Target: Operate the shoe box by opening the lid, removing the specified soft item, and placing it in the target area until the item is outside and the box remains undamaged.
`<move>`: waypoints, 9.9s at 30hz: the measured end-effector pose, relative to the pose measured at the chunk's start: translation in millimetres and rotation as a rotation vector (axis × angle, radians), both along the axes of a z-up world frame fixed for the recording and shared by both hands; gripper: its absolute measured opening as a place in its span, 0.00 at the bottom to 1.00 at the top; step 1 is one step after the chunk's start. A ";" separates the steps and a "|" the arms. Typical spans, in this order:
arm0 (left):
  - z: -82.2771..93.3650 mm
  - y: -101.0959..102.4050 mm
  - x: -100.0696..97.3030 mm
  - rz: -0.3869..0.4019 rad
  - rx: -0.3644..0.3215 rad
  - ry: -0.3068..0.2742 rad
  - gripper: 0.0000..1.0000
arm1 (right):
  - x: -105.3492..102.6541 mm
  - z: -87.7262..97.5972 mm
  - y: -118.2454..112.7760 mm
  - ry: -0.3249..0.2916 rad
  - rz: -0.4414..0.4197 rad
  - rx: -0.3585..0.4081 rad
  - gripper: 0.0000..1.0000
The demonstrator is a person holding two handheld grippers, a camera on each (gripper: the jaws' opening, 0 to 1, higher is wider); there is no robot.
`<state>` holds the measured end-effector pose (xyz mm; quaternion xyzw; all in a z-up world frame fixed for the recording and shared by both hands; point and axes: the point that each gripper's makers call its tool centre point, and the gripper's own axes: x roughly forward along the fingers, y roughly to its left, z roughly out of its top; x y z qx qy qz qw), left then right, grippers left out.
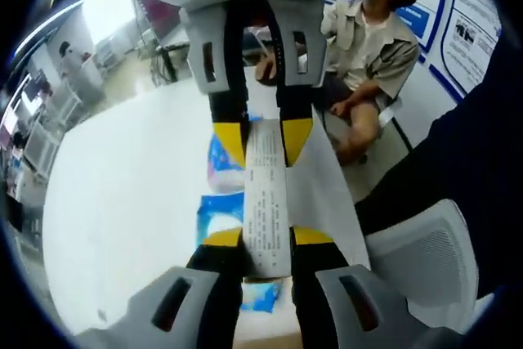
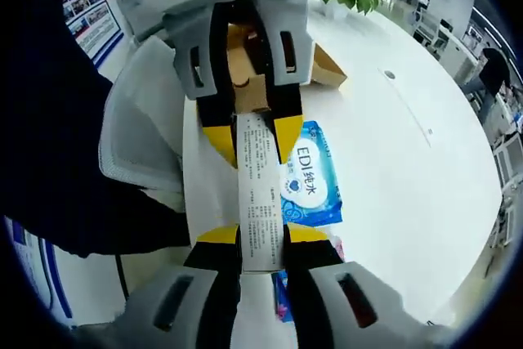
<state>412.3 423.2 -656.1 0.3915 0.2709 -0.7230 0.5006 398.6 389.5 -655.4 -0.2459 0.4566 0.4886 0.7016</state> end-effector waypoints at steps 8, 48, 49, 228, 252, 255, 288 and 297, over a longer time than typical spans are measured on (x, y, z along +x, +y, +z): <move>-0.5 -26.4 2.3 0.010 -0.003 0.006 0.19 | 3.8 -1.5 -26.6 0.012 0.026 -0.008 0.18; -36.4 -116.7 7.8 0.044 0.015 0.028 0.19 | 9.8 -35.0 -118.0 0.060 0.046 -0.014 0.18; -36.8 -117.0 8.9 0.046 0.015 0.031 0.19 | 11.1 -35.9 -118.5 0.060 0.048 -0.014 0.18; 59.0 266.7 19.8 0.488 -0.270 -0.158 0.25 | 16.5 26.4 232.6 -0.164 0.198 0.021 0.21; 46.4 390.3 26.1 0.583 -0.276 -0.136 0.24 | 12.1 14.2 321.2 -0.157 0.164 0.011 0.20; 42.6 399.7 24.8 0.579 -0.266 -0.136 0.24 | 12.2 12.3 327.9 -0.151 0.166 0.007 0.20; -45.4 437.3 32.2 0.411 0.022 0.062 0.21 | 39.9 -57.5 386.8 0.001 0.221 0.057 0.20; -70.3 431.3 26.9 0.338 0.073 0.100 0.19 | 38.0 -78.6 398.6 0.043 0.261 0.034 0.20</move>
